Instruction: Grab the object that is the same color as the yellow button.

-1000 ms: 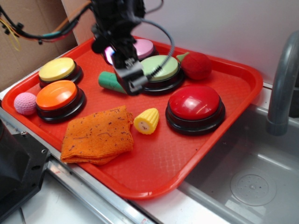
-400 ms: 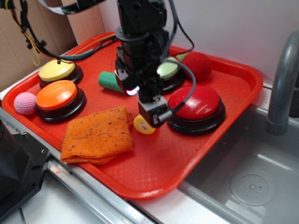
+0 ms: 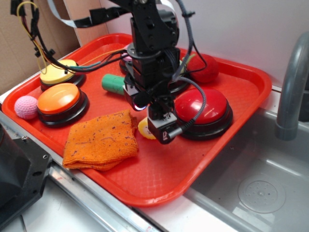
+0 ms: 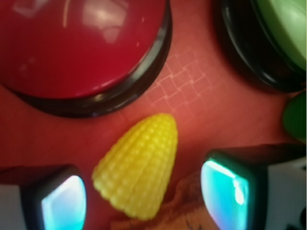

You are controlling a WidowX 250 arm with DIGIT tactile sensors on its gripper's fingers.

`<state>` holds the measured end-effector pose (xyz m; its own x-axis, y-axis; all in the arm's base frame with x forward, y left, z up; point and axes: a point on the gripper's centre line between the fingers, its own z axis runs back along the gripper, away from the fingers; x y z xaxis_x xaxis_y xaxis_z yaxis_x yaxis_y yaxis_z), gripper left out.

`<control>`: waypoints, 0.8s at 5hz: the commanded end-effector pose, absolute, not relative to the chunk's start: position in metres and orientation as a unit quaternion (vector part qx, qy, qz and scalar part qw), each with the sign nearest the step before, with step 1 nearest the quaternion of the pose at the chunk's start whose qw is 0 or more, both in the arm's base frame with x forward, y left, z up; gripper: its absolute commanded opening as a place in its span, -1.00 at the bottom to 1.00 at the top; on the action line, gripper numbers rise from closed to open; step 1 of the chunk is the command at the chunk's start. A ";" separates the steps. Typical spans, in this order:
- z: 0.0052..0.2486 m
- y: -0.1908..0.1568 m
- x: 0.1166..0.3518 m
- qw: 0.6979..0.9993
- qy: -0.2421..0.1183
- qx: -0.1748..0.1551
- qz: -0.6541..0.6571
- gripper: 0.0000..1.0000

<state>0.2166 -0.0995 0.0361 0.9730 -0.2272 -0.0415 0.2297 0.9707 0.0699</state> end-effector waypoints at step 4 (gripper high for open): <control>0.023 -0.098 0.223 0.993 -0.020 0.017 -0.116 -1.00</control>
<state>0.2188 -0.0999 0.0186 0.9688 -0.2475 0.0106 0.2468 0.9680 0.0446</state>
